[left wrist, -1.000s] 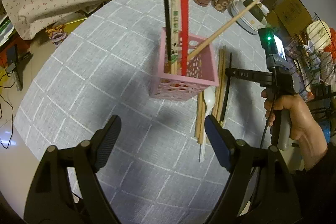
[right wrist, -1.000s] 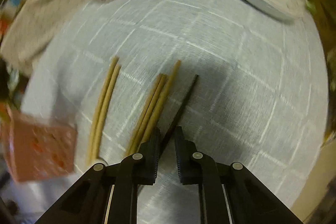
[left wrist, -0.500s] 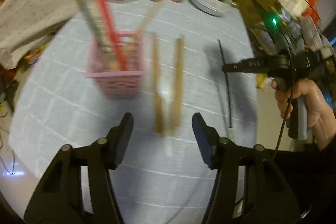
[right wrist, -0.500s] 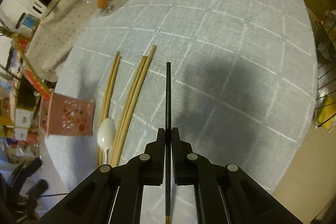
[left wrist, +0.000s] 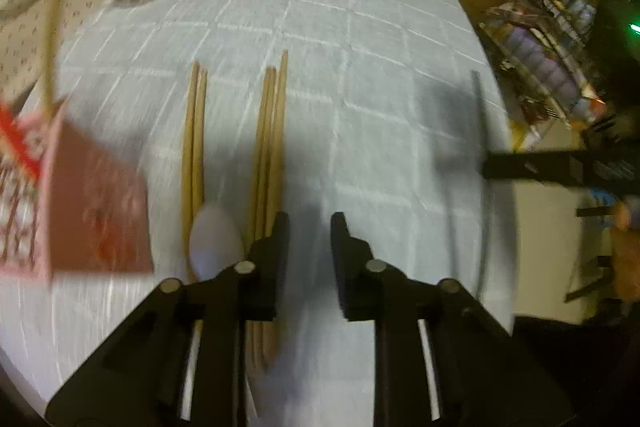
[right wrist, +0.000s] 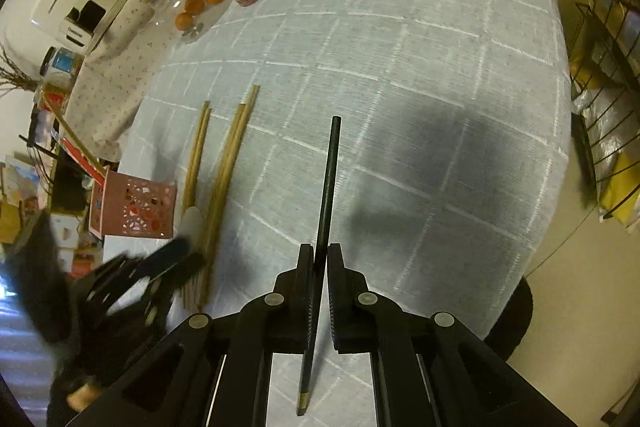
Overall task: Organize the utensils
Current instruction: 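Grasp a wooden chopstick with the left tool while the right tool holds the black chopstick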
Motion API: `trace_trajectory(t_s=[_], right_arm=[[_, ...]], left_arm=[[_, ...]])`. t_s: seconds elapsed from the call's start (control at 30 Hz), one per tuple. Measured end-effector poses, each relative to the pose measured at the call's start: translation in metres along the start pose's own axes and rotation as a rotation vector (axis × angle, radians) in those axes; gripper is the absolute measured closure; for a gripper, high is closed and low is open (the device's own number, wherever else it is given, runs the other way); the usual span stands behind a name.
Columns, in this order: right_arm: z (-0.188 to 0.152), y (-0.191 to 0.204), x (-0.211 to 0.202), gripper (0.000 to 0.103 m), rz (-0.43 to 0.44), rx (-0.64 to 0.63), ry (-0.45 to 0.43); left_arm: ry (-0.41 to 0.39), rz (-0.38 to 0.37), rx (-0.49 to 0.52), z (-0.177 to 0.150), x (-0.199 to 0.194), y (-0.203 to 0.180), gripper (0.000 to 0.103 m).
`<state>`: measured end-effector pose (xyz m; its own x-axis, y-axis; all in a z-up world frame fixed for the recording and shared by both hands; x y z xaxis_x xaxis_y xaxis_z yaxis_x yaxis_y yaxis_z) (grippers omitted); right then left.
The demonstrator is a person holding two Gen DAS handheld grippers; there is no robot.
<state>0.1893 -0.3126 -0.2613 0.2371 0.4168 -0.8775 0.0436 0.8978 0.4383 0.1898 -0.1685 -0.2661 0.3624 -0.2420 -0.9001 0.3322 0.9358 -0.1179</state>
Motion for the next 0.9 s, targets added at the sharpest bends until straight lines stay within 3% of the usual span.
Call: trace_trajectory(t_s=[0.3, 0.53, 0.9], right_arm=[[0.008, 0.0, -0.001, 0.097, 0.037, 0.011, -0.001], [0.006, -0.001, 0.005, 0.097, 0.034, 0.016, 0.012], [0.006, -0.018, 0.012, 0.095, 0.016, 0.079, 0.029]], left_arm=[[-0.052, 0.072, 0.045, 0.03, 0.024, 0.002, 0.085], [-0.043, 0.1, 0.065, 0.043, 0.034, -0.001, 0.085], [-0.004, 0.089, 0.007, 0.062, 0.044, 0.004, 0.085]])
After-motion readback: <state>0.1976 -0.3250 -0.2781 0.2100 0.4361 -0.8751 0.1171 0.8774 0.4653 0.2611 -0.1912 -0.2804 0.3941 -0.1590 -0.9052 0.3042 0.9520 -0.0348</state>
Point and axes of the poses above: each gripper's, at about its wrist camera, not at the fingertips, and x roughly the way its jaws point, y to its left, z to its top, the point moved 8 cm from there along x, roughly the way its jaws point, and after that the axes turned 1 degree about z, right-handed, at the moved point
